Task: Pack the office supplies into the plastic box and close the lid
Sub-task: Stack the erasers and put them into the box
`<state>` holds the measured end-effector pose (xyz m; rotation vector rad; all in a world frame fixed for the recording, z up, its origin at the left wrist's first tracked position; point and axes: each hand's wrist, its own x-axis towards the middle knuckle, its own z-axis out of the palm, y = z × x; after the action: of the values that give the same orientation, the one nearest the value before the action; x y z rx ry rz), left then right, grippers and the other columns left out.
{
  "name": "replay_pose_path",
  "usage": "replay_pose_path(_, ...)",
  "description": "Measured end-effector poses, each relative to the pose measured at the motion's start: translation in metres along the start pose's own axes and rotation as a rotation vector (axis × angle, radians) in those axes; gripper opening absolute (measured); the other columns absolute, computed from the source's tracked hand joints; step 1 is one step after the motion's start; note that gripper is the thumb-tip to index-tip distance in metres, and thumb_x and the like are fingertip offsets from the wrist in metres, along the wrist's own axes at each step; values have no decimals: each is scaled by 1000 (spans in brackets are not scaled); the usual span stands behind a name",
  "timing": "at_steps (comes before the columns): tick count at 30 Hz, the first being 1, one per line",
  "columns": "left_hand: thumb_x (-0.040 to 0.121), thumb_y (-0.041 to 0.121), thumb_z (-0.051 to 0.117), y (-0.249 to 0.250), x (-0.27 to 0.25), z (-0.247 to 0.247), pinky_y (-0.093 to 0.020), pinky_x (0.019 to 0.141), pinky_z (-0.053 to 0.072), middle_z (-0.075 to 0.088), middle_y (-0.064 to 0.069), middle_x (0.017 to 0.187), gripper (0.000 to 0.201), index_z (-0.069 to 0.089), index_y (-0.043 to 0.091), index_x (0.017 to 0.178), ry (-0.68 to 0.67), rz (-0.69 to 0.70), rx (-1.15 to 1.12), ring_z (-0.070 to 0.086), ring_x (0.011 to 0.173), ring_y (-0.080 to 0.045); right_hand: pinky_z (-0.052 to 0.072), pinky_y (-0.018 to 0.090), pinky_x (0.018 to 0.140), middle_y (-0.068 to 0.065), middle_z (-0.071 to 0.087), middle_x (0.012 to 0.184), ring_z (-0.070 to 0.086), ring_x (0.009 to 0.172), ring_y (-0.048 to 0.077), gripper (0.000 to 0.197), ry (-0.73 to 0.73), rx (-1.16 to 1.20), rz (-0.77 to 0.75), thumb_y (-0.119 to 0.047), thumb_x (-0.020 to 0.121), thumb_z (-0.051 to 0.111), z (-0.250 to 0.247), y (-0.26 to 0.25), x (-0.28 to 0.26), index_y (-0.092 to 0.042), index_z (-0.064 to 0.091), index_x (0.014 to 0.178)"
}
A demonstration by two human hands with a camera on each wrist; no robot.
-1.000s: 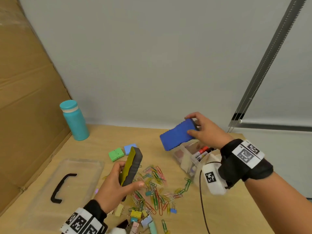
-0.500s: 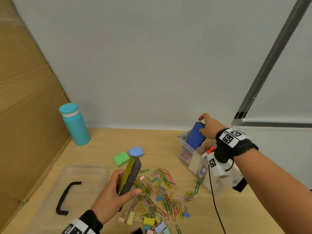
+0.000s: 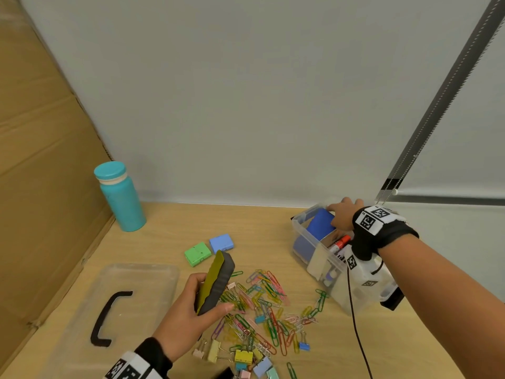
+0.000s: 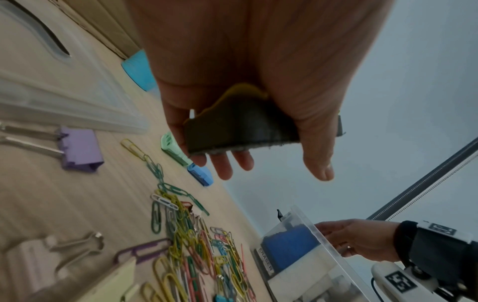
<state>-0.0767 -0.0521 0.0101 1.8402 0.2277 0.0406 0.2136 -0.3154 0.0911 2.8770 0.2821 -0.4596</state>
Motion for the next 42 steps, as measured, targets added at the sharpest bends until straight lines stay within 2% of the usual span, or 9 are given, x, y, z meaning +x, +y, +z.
replay_pose_path(6, 74, 55, 67, 14, 0, 23, -14, 75, 47, 57, 6, 101, 53, 39, 39, 115, -47, 44, 69, 57, 83, 1, 30, 46, 107, 3, 28, 149, 27, 132, 33, 47, 73, 149, -119, -18, 96, 38, -4, -2, -39, -30, 37, 141)
replay_pose_path(10, 78, 63, 57, 29, 18, 47, -29, 96, 44, 42, 11, 125, 68, 27, 38, 133, -27, 134, 316, 47, 113, -4, 42, 29, 95, -1, 50, 135, 52, 114, 17, 35, 170, 630, -401, -31, 98, 43, -6, -10, -86, -23, 52, 132)
replay_pose_path(14, 80, 63, 50, 66, 53, 87, -38, 101, 38, 37, 4, 124, 77, 19, 29, 142, 35, 227, 634, 38, 117, -14, 55, 28, 84, 1, 61, 124, 66, 100, 21, 40, -264, 1086, -537, -41, 95, 46, -1, -16, -127, -22, 51, 130)
replay_pose_path(16, 74, 73, 39, 89, 72, 104, -38, 101, 37, 36, 2, 121, 84, 19, 29, 142, -19, 248, 664, 37, 115, -16, 59, 30, 76, 9, 67, 114, 69, 91, 25, 35, -295, 1206, -533, -30, 96, 49, 4, -8, -127, -16, 49, 128)
replay_pose_path(20, 78, 75, 31, 117, 122, 124, -42, 112, 27, 32, 0, 132, 79, 28, 30, 143, -117, 173, 439, 28, 131, -20, 60, 35, 63, 13, 66, 90, 70, 68, 20, 30, 61, 1216, -381, -15, 98, 48, 2, 29, -106, -10, 41, 126)
replay_pose_path(26, 95, 50, 37, 104, 191, 148, -42, 109, 34, 32, -13, 146, 62, 33, 11, 143, -13, -54, 536, 38, 132, -31, 53, 51, 81, 10, 62, 96, 64, 85, 29, 15, 415, 1041, -216, -23, 95, 45, -4, 67, -86, -16, 47, 108)
replay_pose_path(33, 100, 30, 31, 93, 212, 155, -41, 92, 47, 37, -14, 133, 38, 50, 5, 121, -11, -110, 681, 59, 100, -35, 42, 30, 72, 15, 59, 106, 57, 87, 25, 20, 347, 817, -250, -16, 93, 47, -3, 40, -55, -10, 50, 112)
replay_pose_path(39, 101, 27, 27, 79, 181, 153, -40, 83, 49, 34, -11, 133, 35, 45, 4, 122, 130, -122, 665, 61, 91, -35, 41, 28, 67, 12, 58, 104, 54, 78, 21, 30, 205, 740, -256, -19, 98, 44, -10, 19, -34, -12, 37, 126)
replay_pose_path(42, 101, 27, 28, 76, 170, 154, -40, 79, 51, 35, -9, 131, 35, 45, 5, 122, 194, -111, 623, 61, 85, -31, 46, 34, 79, 17, 56, 116, 57, 94, 29, 29, 118, 664, -254, -17, 96, 47, -10, 9, -22, -14, 40, 123)
